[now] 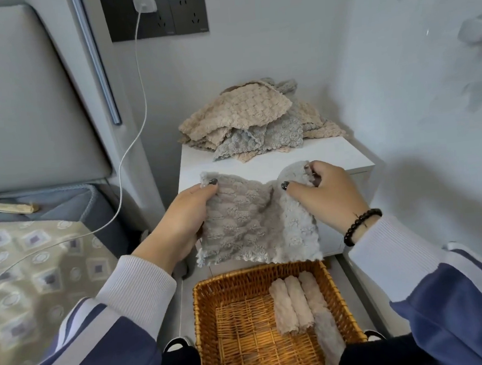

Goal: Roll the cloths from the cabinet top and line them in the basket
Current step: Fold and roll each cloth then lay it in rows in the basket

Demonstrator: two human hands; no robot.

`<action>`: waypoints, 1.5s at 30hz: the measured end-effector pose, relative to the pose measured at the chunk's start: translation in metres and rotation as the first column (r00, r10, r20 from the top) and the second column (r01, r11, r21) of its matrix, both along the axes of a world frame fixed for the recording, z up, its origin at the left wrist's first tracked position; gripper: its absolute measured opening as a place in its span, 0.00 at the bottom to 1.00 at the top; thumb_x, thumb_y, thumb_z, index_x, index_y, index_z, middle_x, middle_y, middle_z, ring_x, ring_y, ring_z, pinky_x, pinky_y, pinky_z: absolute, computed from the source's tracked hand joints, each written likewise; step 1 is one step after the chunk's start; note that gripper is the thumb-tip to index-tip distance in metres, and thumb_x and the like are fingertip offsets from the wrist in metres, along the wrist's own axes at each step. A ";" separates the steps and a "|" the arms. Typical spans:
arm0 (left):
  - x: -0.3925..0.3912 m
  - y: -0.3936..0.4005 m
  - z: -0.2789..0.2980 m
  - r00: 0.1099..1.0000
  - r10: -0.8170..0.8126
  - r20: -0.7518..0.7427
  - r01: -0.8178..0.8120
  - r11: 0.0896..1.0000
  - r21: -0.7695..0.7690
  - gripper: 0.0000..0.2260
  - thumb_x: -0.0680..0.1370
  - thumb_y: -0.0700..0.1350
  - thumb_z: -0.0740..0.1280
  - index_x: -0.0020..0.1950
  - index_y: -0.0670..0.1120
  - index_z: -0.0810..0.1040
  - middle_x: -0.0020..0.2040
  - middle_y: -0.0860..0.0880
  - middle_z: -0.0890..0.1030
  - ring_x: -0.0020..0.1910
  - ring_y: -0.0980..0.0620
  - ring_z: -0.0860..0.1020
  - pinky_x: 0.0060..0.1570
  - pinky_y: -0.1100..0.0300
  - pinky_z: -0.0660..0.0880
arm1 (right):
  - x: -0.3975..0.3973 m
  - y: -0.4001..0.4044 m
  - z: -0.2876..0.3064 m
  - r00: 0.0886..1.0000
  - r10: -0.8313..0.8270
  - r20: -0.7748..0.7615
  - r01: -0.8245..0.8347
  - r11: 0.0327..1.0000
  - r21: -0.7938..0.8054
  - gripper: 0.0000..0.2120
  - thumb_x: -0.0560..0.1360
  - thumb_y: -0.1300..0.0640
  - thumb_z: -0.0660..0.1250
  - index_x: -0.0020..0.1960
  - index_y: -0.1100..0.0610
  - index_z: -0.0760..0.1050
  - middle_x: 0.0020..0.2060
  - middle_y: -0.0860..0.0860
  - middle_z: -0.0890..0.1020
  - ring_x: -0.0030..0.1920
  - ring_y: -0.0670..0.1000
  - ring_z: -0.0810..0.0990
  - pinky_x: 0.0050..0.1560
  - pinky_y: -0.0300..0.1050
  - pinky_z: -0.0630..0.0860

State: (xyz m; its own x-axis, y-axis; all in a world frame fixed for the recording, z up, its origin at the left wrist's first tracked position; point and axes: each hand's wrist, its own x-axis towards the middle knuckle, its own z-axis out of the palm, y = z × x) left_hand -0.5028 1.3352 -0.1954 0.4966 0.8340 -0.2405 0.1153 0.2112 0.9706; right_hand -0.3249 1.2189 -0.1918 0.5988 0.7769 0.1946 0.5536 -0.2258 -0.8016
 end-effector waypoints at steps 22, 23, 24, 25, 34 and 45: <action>0.022 -0.027 -0.007 0.911 -0.348 0.220 0.361 0.932 -0.022 0.20 0.79 0.55 0.57 0.59 0.43 0.78 0.55 0.42 0.83 0.54 0.45 0.82 0.53 0.54 0.79 | -0.030 -0.009 -0.004 0.899 0.361 -0.247 -0.364 0.931 0.035 0.27 0.73 0.73 0.57 0.67 0.53 0.70 0.51 0.45 0.80 0.40 0.46 0.85 0.47 0.61 0.78; 0.021 -0.026 -0.009 0.909 -0.354 0.223 0.362 0.932 0.005 0.19 0.78 0.54 0.61 0.60 0.41 0.78 0.55 0.40 0.83 0.54 0.43 0.82 0.52 0.54 0.79 | -0.029 -0.010 -0.004 0.891 0.372 -0.260 -0.372 0.927 0.049 0.27 0.73 0.74 0.56 0.67 0.53 0.69 0.51 0.44 0.80 0.41 0.47 0.85 0.47 0.60 0.78; 0.021 -0.025 -0.011 0.908 -0.358 0.216 0.360 0.932 0.034 0.19 0.78 0.52 0.64 0.61 0.40 0.77 0.55 0.39 0.82 0.54 0.42 0.82 0.52 0.53 0.79 | -0.028 -0.010 -0.004 0.883 0.385 -0.268 -0.383 0.922 0.060 0.28 0.73 0.74 0.56 0.67 0.53 0.69 0.51 0.43 0.79 0.41 0.47 0.85 0.48 0.58 0.79; 0.022 -0.025 -0.013 0.916 -0.347 0.203 0.344 0.938 0.052 0.17 0.77 0.48 0.66 0.61 0.39 0.77 0.55 0.38 0.82 0.54 0.41 0.81 0.52 0.52 0.79 | -0.028 -0.011 -0.004 0.876 0.397 -0.273 -0.393 0.917 0.071 0.28 0.72 0.75 0.55 0.66 0.52 0.69 0.52 0.42 0.79 0.42 0.47 0.85 0.48 0.54 0.79; 0.026 -0.028 -0.009 0.967 -0.054 0.248 0.075 0.994 -0.074 0.10 0.82 0.43 0.58 0.57 0.44 0.77 0.46 0.45 0.86 0.44 0.47 0.84 0.47 0.50 0.81 | 0.003 -0.016 0.005 0.991 0.014 -0.136 0.012 0.982 0.191 0.25 0.73 0.62 0.68 0.66 0.49 0.66 0.61 0.44 0.72 0.55 0.42 0.75 0.50 0.36 0.74; 0.023 -0.028 0.000 0.958 0.035 0.284 0.009 0.988 -0.152 0.14 0.82 0.47 0.58 0.61 0.44 0.78 0.53 0.45 0.84 0.52 0.46 0.83 0.50 0.50 0.78 | -0.001 -0.017 -0.009 0.865 0.185 -0.466 -0.198 0.980 0.022 0.07 0.74 0.52 0.71 0.48 0.50 0.74 0.39 0.47 0.82 0.26 0.36 0.75 0.26 0.28 0.70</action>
